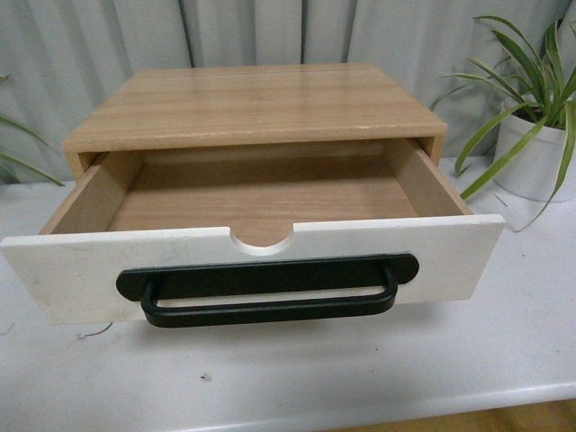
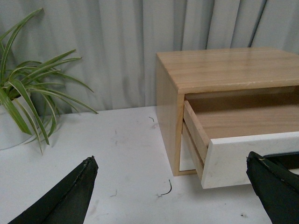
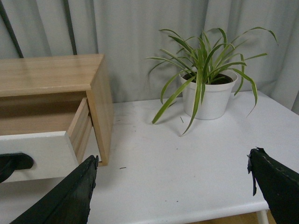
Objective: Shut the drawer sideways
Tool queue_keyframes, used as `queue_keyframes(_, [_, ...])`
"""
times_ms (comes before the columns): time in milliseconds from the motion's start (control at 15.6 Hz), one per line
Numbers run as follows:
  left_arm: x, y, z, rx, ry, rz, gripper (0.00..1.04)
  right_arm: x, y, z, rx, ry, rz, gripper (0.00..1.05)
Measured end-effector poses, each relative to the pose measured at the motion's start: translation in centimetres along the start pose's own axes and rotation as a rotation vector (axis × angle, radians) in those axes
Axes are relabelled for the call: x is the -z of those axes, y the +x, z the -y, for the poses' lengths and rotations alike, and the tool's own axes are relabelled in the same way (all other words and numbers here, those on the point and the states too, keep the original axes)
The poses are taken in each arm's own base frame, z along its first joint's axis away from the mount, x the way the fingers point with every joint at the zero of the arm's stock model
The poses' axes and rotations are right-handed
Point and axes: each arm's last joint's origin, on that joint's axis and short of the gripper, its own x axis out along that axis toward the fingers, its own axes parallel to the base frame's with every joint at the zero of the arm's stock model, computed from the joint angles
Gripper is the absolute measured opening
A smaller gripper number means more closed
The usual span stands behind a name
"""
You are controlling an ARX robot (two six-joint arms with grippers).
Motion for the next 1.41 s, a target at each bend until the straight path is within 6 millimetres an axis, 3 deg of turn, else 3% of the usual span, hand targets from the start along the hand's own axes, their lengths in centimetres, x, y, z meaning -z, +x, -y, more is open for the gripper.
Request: queue_keyframes(1413, [0.00, 0.00, 0.00, 0.000, 0.000, 0.000, 0.98, 0.00, 0.00, 0.00, 0.000, 0.000, 0.000, 0.98])
